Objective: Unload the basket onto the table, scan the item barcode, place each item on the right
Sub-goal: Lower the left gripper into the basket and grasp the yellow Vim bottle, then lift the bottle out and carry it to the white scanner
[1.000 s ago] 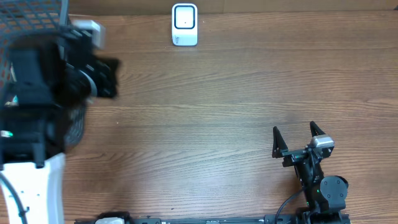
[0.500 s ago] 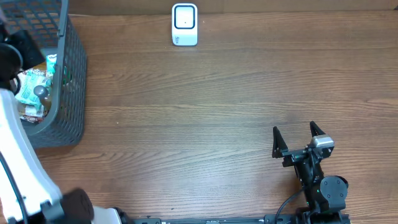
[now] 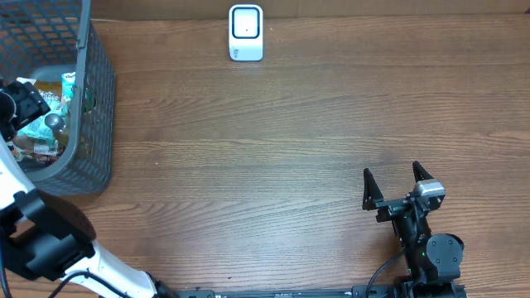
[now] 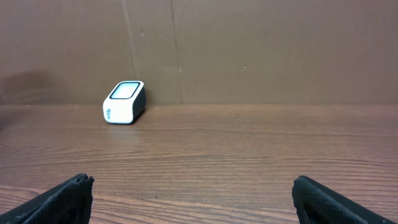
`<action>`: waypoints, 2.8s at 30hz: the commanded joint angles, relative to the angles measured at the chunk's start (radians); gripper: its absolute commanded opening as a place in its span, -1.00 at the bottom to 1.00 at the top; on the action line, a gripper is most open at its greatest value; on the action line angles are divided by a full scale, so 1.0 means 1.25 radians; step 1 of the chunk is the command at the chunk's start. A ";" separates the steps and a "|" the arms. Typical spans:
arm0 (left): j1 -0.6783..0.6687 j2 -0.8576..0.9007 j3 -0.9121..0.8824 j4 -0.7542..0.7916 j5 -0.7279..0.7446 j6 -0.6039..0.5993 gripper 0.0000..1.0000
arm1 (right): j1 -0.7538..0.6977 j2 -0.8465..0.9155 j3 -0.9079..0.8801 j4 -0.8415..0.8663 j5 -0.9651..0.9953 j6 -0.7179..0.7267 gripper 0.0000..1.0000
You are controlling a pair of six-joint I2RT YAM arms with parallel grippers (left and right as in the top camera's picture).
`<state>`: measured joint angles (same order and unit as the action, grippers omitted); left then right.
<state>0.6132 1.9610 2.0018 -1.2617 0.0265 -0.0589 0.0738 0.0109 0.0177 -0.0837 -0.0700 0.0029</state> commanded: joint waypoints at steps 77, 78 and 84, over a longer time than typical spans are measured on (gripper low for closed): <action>-0.046 -0.020 0.057 0.091 0.042 0.023 -0.38 | -0.027 -0.006 -0.008 0.001 0.007 -0.004 1.00; -0.049 -0.027 0.094 0.085 0.042 0.009 -0.38 | -0.027 -0.006 -0.008 0.001 0.007 -0.003 1.00; -0.090 -0.079 0.297 0.076 0.042 -0.009 -0.38 | -0.027 -0.006 -0.008 0.001 0.007 -0.003 1.00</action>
<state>0.5426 1.9591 2.2398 -1.1679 0.0731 -0.0280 0.0410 0.0109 0.0177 -0.0853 -0.0704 0.0029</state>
